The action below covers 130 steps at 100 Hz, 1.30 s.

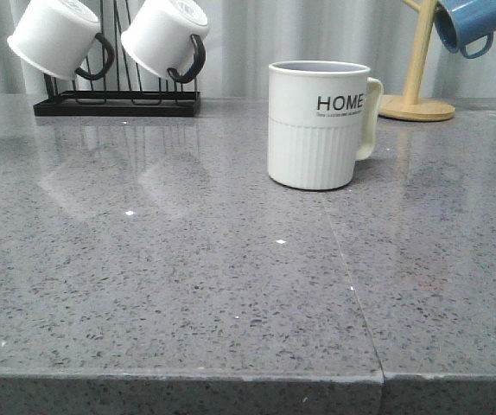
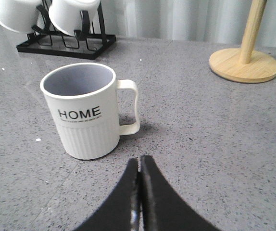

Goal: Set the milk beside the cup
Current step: 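Grasp the Pascual milk carton with the left gripper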

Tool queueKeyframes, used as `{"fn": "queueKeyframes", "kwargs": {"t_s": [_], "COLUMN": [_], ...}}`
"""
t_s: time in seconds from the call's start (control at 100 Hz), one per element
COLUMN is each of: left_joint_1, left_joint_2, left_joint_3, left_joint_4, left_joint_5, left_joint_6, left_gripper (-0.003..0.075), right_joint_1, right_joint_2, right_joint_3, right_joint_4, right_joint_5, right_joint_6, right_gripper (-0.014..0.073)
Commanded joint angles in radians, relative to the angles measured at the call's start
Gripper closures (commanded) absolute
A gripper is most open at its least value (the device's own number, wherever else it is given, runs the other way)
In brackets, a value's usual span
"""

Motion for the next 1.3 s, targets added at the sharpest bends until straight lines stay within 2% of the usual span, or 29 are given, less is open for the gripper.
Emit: {"fn": "queueKeyframes", "kwargs": {"t_s": [0.0,0.19,0.38,0.51,0.73,0.87,0.91,0.96,1.01,1.11,1.16,1.19,1.29], "left_joint_1": [-0.009,-0.009,-0.009,-0.009,-0.007,-0.007,-0.007,-0.007,-0.007,-0.007,-0.002,0.005,0.029], "left_joint_2": [-0.022,-0.022,-0.022,0.007,0.183,0.332,0.373,0.416,0.456,0.531,0.563,0.582,0.653], "left_joint_3": [0.057,0.057,0.011,-0.103,-0.352,-0.447,-0.466,-0.480,-0.485,-0.487,-0.487,-0.487,-0.493], "left_joint_4": [-0.003,-0.003,-0.003,-0.003,0.038,0.077,0.077,0.077,0.079,0.079,0.068,0.061,0.041], "left_joint_5": [-0.084,-0.093,-0.103,-0.047,0.187,0.195,0.192,0.166,0.125,0.004,-0.053,-0.084,-0.159], "left_joint_6": [-0.003,-0.003,-0.003,-0.004,-0.011,-0.011,-0.011,-0.011,-0.011,-0.014,-0.014,-0.014,-0.014], "left_gripper": [0.0741,0.0741,0.0741,0.0741,0.0741,0.0722,0.0678,0.0587,0.0456,0.0120,0.0009,0.0006,0.0080], "right_joint_1": [0.000,0.000,0.000,0.000,0.000,0.000,0.000,0.000,0.000,0.000,0.000,0.000,0.000], "right_joint_2": [-0.105,-0.269,-0.300,-0.300,-0.300,-0.300,-0.300,-0.300,-0.300,-0.300,-0.300,-0.300,-0.300], "right_joint_3": [-0.007,-0.001,-0.001,-0.001,-0.001,-0.001,-0.001,-0.001,-0.001,-0.001,-0.001,-0.001,-0.001], "right_joint_4": [-0.011,-0.011,-0.011,-0.011,-0.011,-0.011,-0.011,-0.011,-0.011,-0.011,-0.011,-0.011,-0.011], "right_joint_5": [-0.001,0.144,0.189,0.189,0.189,0.189,0.189,0.189,0.189,0.189,0.189,0.189,0.189], "right_joint_6": [-0.008,-0.008,-0.008,-0.008,-0.008,-0.008,-0.008,-0.008,-0.008,-0.008,-0.008,-0.008,-0.008], "right_gripper": [0.0660,0.0660,0.0660,0.0660,0.0660,0.0660,0.0660,0.0660,0.0660,0.0660,0.0660,0.0660,0.0660]}}
